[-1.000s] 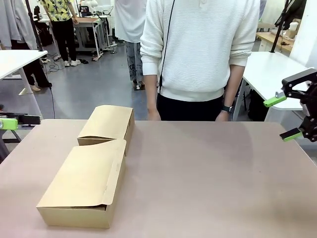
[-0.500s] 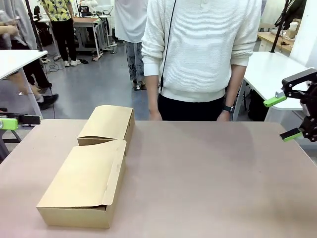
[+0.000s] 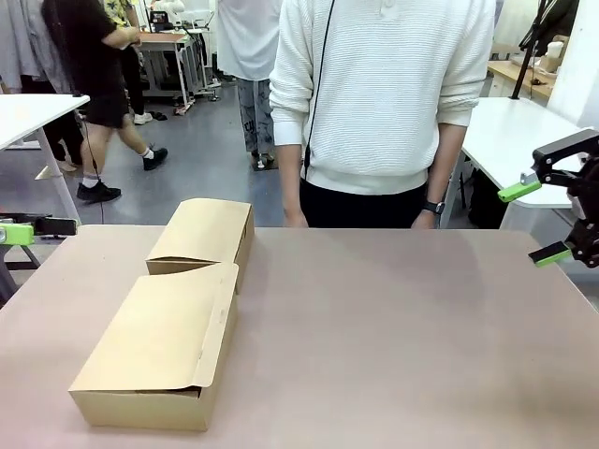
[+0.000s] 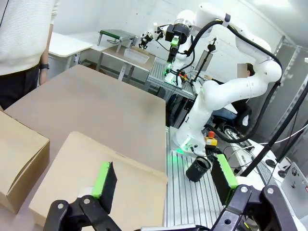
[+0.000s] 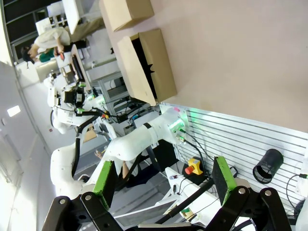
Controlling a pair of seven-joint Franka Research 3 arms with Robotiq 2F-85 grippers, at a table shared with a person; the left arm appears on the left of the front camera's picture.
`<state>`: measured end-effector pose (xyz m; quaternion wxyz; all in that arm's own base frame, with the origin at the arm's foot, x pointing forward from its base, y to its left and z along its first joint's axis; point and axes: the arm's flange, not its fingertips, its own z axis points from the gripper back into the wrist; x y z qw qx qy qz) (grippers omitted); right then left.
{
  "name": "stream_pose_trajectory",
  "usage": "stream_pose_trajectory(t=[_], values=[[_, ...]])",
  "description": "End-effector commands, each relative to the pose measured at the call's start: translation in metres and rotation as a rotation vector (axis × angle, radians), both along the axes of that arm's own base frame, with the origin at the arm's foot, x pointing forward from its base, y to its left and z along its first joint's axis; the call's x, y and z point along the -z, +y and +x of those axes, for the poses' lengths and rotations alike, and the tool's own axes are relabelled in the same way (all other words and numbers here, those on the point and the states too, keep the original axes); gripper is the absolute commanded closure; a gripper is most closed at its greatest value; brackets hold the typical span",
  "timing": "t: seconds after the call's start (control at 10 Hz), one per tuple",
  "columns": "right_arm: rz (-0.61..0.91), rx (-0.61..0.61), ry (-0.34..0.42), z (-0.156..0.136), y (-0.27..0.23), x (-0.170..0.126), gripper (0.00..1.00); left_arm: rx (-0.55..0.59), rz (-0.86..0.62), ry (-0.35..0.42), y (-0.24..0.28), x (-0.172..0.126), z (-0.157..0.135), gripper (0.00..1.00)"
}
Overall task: Place items inside the box.
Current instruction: Close the lid of the Mailer Box closest to the robot.
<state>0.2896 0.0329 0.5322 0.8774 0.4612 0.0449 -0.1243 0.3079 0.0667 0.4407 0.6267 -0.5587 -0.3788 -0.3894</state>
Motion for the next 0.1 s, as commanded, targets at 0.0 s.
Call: stream_pose_trajectory(t=[0.0], values=[[0.003,-0.015,-0.02,0.001,-0.0013,0.001,0.0,0.055,0.003,-0.147,-0.0243,0.0135,0.0184,0.0]])
